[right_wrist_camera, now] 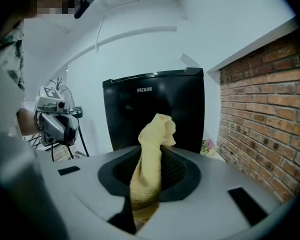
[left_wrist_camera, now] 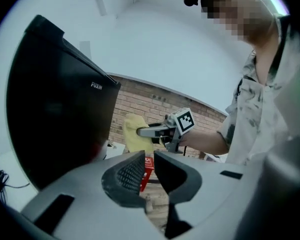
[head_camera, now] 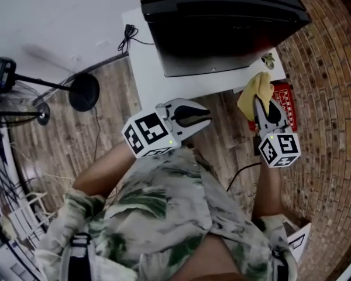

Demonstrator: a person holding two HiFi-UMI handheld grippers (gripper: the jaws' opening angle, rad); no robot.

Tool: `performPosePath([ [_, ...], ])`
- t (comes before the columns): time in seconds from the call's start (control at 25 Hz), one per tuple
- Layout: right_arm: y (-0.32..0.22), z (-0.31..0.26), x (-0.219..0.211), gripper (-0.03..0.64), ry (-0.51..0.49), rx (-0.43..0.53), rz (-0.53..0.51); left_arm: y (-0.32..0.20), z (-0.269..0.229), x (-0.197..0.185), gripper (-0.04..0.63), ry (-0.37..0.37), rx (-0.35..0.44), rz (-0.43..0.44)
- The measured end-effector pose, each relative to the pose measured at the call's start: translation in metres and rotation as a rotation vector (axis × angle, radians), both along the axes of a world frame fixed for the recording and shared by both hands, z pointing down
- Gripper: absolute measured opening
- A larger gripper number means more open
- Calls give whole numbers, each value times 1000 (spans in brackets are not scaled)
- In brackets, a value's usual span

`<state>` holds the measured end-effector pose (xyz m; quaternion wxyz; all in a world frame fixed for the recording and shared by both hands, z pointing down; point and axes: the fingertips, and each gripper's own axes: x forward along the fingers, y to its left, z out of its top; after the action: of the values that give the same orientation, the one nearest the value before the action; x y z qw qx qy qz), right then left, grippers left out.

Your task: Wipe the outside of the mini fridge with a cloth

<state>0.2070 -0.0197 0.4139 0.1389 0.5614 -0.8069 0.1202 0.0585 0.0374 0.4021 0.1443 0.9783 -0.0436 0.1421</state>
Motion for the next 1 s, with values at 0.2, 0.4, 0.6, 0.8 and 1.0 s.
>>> performPosePath([
  [0.2,2,15,-59,97,-18,0,-46,14,1,-50,55,-16,-3,-57],
  [0.4,0,1,-133,96,38,29,-51,13,0,-123,55,17,3,-38],
  [0.6,-24,-28,-217,97,110,88,26,-16,-7,-212,55,51,46,-1],
  [0.8,-55,-70,-300,97,169,160,113,-18,-7,-292,55,55,25,66],
  [1.0,-96,-116,-351,97,285,234,198,-19,-3,-344,55,71,-20,124],
])
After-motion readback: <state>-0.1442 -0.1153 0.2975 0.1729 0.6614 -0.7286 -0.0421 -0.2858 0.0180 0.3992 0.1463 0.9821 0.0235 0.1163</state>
